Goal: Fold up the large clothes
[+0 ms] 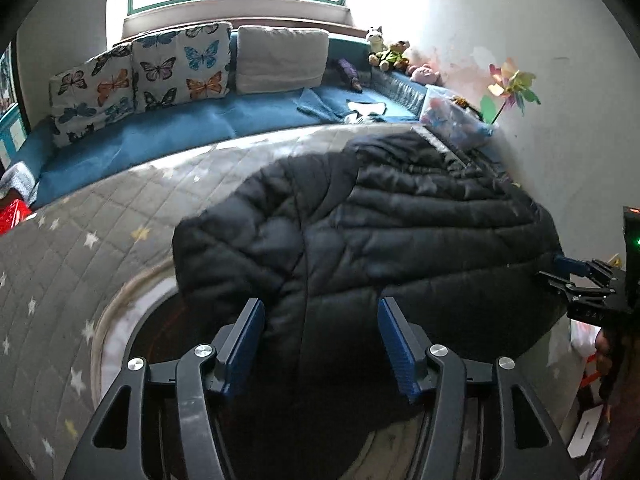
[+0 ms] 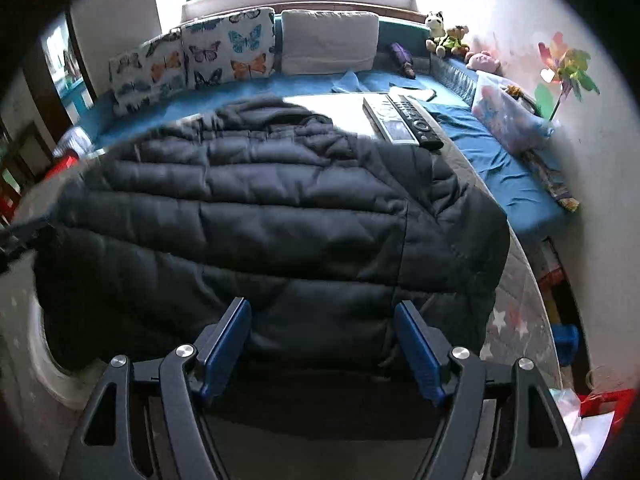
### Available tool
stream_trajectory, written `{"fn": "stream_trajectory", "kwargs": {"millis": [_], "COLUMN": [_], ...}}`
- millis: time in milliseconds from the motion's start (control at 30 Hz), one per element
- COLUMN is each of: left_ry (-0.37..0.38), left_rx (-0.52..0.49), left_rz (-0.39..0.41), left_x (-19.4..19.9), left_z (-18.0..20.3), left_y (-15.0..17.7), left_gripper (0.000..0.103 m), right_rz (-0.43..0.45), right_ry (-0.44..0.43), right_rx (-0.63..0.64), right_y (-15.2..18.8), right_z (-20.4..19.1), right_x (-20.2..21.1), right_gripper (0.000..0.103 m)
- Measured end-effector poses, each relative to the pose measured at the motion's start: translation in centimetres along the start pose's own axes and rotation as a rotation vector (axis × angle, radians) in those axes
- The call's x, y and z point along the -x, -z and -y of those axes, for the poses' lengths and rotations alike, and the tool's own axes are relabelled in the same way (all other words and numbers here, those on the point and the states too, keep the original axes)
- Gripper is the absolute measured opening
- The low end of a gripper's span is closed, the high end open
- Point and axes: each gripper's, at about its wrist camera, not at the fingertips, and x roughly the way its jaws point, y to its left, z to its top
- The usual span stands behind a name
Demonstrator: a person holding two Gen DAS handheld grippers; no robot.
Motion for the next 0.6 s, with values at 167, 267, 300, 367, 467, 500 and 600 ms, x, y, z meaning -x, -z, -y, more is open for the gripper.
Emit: {"fn": "stream_trajectory", "kwargs": {"millis": [167, 267, 300, 367, 467, 500, 600], "left_ry": [-0.025, -0.038, -0.038, -0.056, -0.077, -0.083, -0.085], "left_rx": [-0.003, -0.005, -0.007, -0.011, -0.01, -0.004, 0.007], "left_rz": [0.038, 0.051, 0.055, 0.059, 0.056, 0.053, 0.048], "left_x": [2.6, 4.3, 4.8, 5.8, 7.1, 7.5, 8.9], "left_z": [0.2, 0.5, 0.6, 0.9, 1.0, 1.0, 1.1], "left_y": [2.6, 4.4, 5.1, 6.2, 7.9, 8.4, 9.8], "left_gripper": [0.063, 0.063, 0.063, 0.068, 0.072, 0.072, 0.073], "right_rz": [0.072, 0.12, 0.133, 0.145, 0.16, 0.165, 0.175], "right_ry": [0.016, 0.057, 0.061, 0.049, 0.056, 0.065, 0.084], "right_rx": [0.001, 0.037, 0.046, 0.053, 0.075, 0.083, 0.093], "right_y": [0.7, 1.6, 1.9, 2.8, 4.3, 4.7, 5.9], "right_z": [-1.0, -2.2, -2.6, -3.4, -5.2, -5.6, -6.7], "right_x": [2.9, 4.7, 5.2, 5.9, 7.1, 7.3, 8.0], "right_gripper": [0.081, 0.081, 0.081, 0.081, 0.081, 0.081, 0.081]}}
